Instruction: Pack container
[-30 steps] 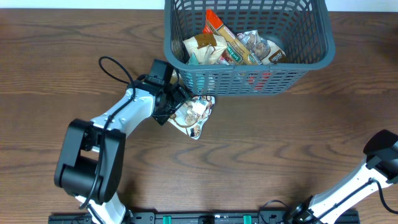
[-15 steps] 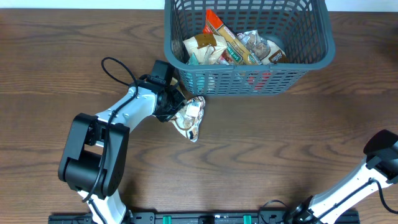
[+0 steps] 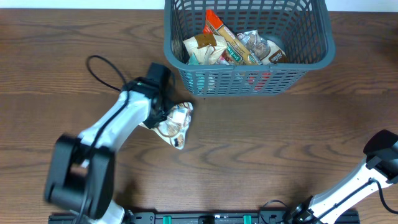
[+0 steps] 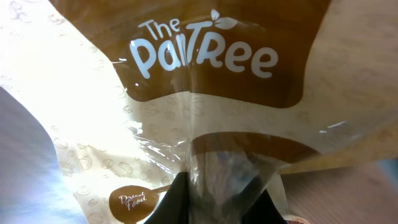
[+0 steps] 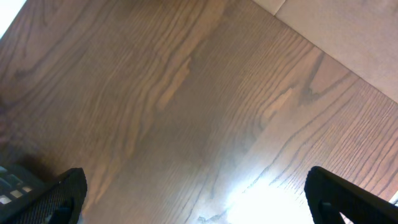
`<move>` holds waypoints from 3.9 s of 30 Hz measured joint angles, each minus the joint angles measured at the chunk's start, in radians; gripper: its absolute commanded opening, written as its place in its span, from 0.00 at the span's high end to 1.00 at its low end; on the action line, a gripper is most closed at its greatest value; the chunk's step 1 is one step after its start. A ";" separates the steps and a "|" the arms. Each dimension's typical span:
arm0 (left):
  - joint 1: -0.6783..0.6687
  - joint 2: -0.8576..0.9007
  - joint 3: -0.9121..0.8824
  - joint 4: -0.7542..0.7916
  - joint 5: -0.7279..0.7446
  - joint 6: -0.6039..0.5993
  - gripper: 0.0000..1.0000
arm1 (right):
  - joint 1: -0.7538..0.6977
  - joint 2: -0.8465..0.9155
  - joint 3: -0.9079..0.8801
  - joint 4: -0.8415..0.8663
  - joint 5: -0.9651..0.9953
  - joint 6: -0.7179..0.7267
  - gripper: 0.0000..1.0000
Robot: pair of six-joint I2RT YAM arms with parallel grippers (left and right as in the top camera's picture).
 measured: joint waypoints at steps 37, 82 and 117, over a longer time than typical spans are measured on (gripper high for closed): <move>-0.006 -0.492 0.345 0.459 -0.171 0.367 0.94 | 0.000 0.000 0.000 0.000 0.000 0.000 0.01; -0.184 0.086 0.436 0.541 -0.074 0.437 0.01 | 0.000 0.000 0.000 0.000 0.000 0.000 0.01; -0.181 -0.534 0.842 -0.801 -0.496 0.424 0.01 | 0.000 0.000 0.000 0.000 -0.001 0.000 0.01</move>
